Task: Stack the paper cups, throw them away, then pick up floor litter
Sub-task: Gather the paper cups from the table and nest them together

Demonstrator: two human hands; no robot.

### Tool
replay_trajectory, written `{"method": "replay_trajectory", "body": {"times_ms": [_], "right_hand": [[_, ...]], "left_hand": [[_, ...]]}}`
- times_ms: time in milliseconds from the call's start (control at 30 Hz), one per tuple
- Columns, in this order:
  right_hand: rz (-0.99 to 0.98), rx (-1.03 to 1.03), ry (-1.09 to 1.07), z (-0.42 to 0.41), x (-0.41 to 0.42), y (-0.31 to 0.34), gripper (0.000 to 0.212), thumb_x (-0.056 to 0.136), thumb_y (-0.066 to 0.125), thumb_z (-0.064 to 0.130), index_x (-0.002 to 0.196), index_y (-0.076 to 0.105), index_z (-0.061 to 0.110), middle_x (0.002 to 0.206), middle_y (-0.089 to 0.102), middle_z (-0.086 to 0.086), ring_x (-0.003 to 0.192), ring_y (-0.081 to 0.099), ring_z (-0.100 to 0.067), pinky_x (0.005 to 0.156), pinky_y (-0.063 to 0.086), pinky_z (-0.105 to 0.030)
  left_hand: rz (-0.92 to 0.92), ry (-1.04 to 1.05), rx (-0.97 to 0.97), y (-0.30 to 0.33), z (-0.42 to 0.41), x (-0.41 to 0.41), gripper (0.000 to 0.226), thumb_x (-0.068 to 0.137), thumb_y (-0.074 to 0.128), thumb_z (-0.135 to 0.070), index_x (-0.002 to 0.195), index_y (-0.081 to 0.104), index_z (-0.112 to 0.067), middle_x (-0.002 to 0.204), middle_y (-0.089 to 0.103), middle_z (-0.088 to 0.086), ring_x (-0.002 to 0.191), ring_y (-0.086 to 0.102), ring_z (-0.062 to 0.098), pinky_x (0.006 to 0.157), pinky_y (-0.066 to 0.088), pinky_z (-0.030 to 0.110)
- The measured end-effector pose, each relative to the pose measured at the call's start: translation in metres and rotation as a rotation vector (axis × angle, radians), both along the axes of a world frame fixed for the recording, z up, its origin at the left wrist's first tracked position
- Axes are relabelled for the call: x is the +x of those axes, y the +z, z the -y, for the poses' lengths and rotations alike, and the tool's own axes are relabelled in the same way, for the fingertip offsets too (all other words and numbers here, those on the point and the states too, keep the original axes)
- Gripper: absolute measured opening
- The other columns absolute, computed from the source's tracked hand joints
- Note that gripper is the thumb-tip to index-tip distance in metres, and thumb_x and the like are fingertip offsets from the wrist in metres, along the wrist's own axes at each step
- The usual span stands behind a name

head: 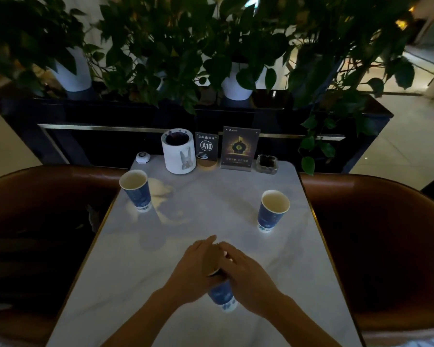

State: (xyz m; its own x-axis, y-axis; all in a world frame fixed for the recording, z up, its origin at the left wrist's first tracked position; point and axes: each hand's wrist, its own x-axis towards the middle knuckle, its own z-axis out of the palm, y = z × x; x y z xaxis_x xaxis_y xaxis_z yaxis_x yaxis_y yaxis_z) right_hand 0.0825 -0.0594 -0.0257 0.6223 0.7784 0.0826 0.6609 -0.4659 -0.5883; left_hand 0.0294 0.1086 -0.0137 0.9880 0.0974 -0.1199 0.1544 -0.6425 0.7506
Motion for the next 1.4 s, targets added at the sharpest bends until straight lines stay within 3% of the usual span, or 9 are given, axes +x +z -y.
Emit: {"method": "replay_trajectory", "body": {"times_ms": [100, 200, 367, 533, 633, 733, 933, 1133, 1400], "right_hand": [[-0.16, 0.025, -0.056, -0.006, 0.009, -0.013, 0.046, 0.09, 0.036, 0.06, 0.129, 0.046, 0.036, 0.134, 0.049, 0.023, 0.119, 0.049, 0.014, 0.111, 0.035, -0.018], [-0.276, 0.062, -0.163, -0.013, 0.016, -0.009, 0.045, 0.092, 0.039, 0.049, 0.133, 0.044, 0.031, 0.136, 0.034, 0.033, 0.122, 0.038, 0.021, 0.109, 0.031, -0.009], [-0.292, 0.221, -0.542, -0.005, 0.038, -0.023, 0.025, 0.094, 0.055, 0.02, 0.117, 0.055, 0.027, 0.122, 0.061, 0.007, 0.1, 0.061, -0.005, 0.085, 0.05, -0.012], [-0.41, 0.237, -0.832, 0.018, 0.073, -0.045, 0.026, 0.09, 0.06, 0.006, 0.115, 0.057, 0.014, 0.113, 0.064, -0.004, 0.088, 0.063, -0.014, 0.07, 0.045, -0.012], [-0.436, 0.256, -0.968, 0.029, 0.093, -0.056, 0.035, 0.087, 0.066, 0.01, 0.119, 0.054, 0.008, 0.113, 0.064, -0.01, 0.094, 0.065, -0.026, 0.077, 0.052, -0.032], [-0.462, 0.242, -1.048, 0.033, 0.111, -0.069, 0.047, 0.084, 0.071, 0.015, 0.125, 0.049, 0.008, 0.122, 0.061, -0.013, 0.102, 0.062, -0.029, 0.088, 0.052, -0.043], [-0.514, 0.26, -1.052, 0.028, 0.145, -0.083, 0.068, 0.076, 0.079, 0.016, 0.132, 0.041, 0.01, 0.132, 0.053, -0.011, 0.115, 0.055, -0.029, 0.096, 0.049, -0.045], [-0.549, 0.334, -1.038, 0.02, 0.171, -0.098, 0.077, 0.067, 0.086, 0.017, 0.131, 0.042, 0.014, 0.128, 0.059, -0.01, 0.113, 0.057, -0.027, 0.098, 0.045, -0.043], [-0.551, 0.46, -1.04, 0.02, 0.176, -0.107, 0.074, 0.066, 0.086, 0.01, 0.129, 0.047, 0.015, 0.12, 0.063, -0.008, 0.11, 0.061, -0.029, 0.099, 0.049, -0.048]], "left_hand": [[-0.023, 0.067, -0.043, -0.004, -0.009, 0.003, 0.095, 0.058, 0.045, -0.086, 0.138, 0.036, -0.035, 0.135, 0.05, -0.007, 0.123, 0.043, -0.001, 0.109, 0.033, 0.024], [0.005, 0.125, -0.106, -0.004, -0.018, 0.006, 0.063, 0.079, 0.067, -0.047, 0.121, 0.029, -0.073, 0.114, 0.05, -0.033, 0.107, 0.044, -0.021, 0.098, 0.035, 0.007], [-0.075, 0.251, -0.155, -0.001, -0.034, 0.018, 0.085, 0.064, 0.047, -0.071, 0.137, 0.042, -0.027, 0.138, 0.045, -0.006, 0.127, 0.044, 0.015, 0.102, 0.038, 0.025], [-0.093, 0.33, -0.214, -0.008, -0.045, 0.031, 0.076, 0.062, 0.046, -0.077, 0.127, 0.043, -0.037, 0.133, 0.047, -0.008, 0.12, 0.045, 0.01, 0.1, 0.039, 0.026], [-0.131, 0.386, -0.273, -0.014, -0.051, 0.039, 0.084, 0.063, 0.046, -0.079, 0.132, 0.046, -0.031, 0.134, 0.048, -0.008, 0.124, 0.046, 0.013, 0.102, 0.041, 0.032], [-0.185, 0.421, -0.258, -0.021, -0.05, 0.049, 0.056, 0.086, 0.058, -0.047, 0.136, 0.046, -0.022, 0.135, 0.05, 0.0, 0.125, 0.048, 0.019, 0.106, 0.042, 0.041], [-0.189, 0.567, -0.35, -0.032, -0.051, 0.06, 0.029, 0.091, 0.055, -0.037, 0.119, 0.055, -0.027, 0.117, 0.059, 0.004, 0.109, 0.058, 0.023, 0.089, 0.047, 0.035], [-0.2, 0.597, -0.402, -0.039, -0.057, 0.063, 0.047, 0.081, 0.049, -0.052, 0.122, 0.056, -0.03, 0.116, 0.063, 0.0, 0.106, 0.061, 0.018, 0.091, 0.052, 0.04], [-0.167, 0.649, -0.431, -0.042, -0.059, 0.06, 0.03, 0.095, 0.05, -0.036, 0.123, 0.056, -0.027, 0.111, 0.062, -0.002, 0.101, 0.06, 0.012, 0.082, 0.051, 0.029]]}}
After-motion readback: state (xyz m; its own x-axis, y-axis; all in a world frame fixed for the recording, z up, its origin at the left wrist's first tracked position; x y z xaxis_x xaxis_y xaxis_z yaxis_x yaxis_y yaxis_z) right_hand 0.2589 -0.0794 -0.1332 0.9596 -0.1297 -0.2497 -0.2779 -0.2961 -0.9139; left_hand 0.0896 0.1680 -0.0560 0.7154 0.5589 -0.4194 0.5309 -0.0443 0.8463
